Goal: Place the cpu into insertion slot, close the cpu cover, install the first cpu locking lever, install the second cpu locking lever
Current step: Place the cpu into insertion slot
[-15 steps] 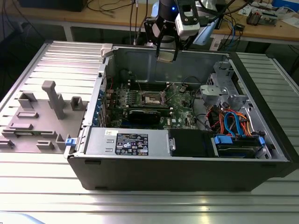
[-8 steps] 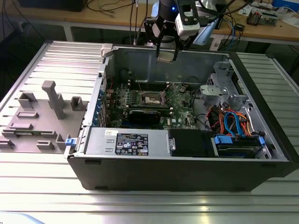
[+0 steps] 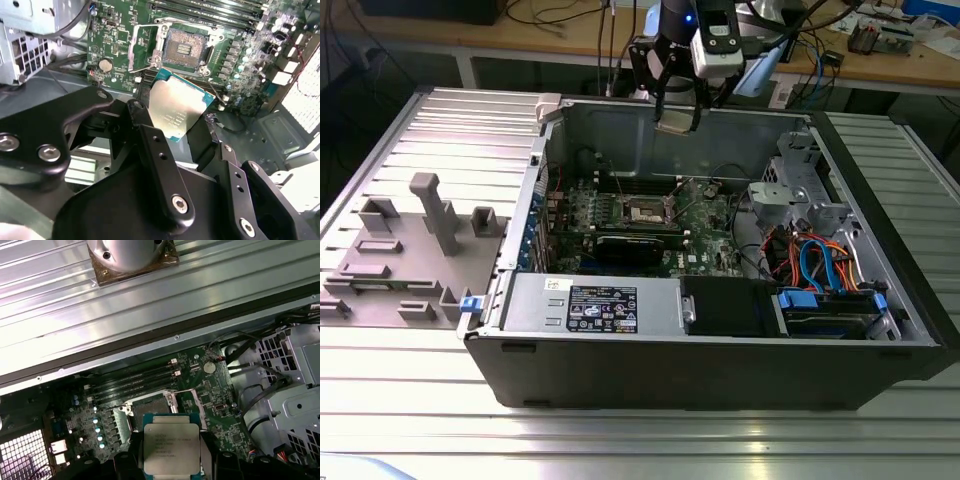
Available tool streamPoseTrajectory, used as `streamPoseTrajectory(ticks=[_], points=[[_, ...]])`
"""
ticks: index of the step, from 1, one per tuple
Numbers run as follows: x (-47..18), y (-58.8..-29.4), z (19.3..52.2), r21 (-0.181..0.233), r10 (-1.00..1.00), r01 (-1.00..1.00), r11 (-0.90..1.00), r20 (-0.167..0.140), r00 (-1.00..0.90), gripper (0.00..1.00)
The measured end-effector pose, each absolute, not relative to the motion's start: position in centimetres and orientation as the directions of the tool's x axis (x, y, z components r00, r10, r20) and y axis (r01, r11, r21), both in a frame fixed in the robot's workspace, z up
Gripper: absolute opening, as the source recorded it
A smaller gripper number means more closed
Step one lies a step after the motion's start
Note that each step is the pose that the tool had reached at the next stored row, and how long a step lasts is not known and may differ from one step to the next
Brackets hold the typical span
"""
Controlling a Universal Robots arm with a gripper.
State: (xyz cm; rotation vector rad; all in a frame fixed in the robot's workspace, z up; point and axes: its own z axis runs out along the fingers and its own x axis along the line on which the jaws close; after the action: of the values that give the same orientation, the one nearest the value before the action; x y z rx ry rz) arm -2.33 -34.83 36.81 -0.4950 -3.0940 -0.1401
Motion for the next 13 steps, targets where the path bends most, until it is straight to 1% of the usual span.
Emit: streamPoseTrajectory(ticks=[9, 13], points=[[-2.34, -34.83, 36.73, 0.088, 0.427, 0.426, 0.900, 0.019, -0.904, 0.54], [-2.41, -34.83, 36.73, 0.087, 0.437, 0.437, 0.895, 0.019, -0.899, 0.54]])
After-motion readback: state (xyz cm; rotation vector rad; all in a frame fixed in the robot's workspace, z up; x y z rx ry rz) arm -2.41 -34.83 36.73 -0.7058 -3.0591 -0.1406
